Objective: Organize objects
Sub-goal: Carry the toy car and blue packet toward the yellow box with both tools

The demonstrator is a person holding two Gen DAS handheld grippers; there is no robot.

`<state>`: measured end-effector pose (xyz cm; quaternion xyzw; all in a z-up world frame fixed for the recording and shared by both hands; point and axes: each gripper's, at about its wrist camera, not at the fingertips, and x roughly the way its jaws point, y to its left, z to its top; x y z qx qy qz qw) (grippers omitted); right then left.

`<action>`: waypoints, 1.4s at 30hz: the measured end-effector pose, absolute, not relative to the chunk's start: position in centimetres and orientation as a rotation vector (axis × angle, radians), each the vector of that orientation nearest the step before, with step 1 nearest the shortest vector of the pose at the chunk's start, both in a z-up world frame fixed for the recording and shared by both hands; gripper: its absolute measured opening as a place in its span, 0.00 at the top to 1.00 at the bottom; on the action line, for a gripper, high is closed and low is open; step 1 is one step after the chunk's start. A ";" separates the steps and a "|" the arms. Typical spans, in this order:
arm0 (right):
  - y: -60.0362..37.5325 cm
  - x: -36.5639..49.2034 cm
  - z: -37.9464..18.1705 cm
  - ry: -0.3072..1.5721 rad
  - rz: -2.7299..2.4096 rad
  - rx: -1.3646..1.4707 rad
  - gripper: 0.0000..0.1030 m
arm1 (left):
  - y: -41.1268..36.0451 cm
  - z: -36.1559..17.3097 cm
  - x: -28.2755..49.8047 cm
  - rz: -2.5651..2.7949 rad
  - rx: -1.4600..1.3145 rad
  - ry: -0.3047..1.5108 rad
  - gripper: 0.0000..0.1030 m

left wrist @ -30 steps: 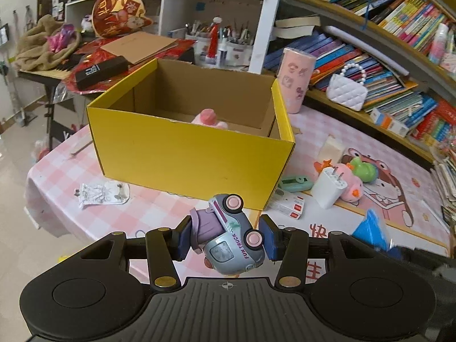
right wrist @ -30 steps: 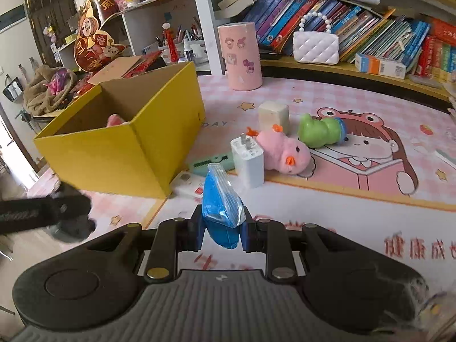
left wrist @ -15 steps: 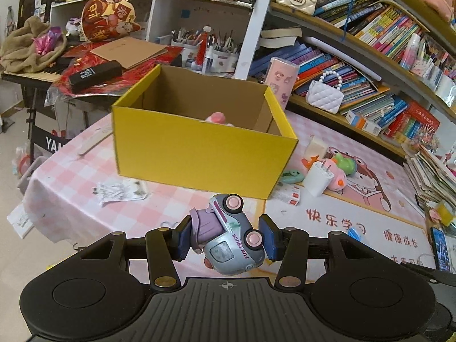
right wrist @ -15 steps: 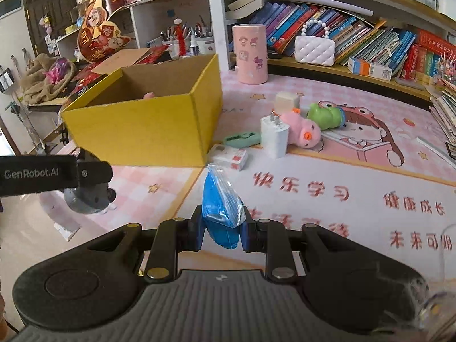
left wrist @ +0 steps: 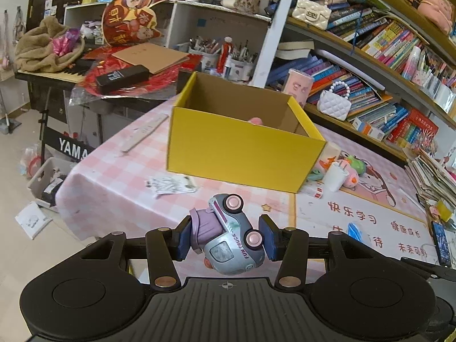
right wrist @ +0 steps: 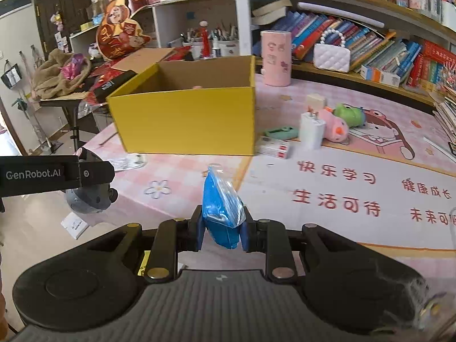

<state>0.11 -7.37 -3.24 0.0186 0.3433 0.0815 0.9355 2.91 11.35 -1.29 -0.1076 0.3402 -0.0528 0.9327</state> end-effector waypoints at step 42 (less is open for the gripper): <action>-3.0 3.5 -1.4 0.638 0.202 0.006 0.78 | 14.9 2.2 6.5 -0.086 -0.250 0.569 0.54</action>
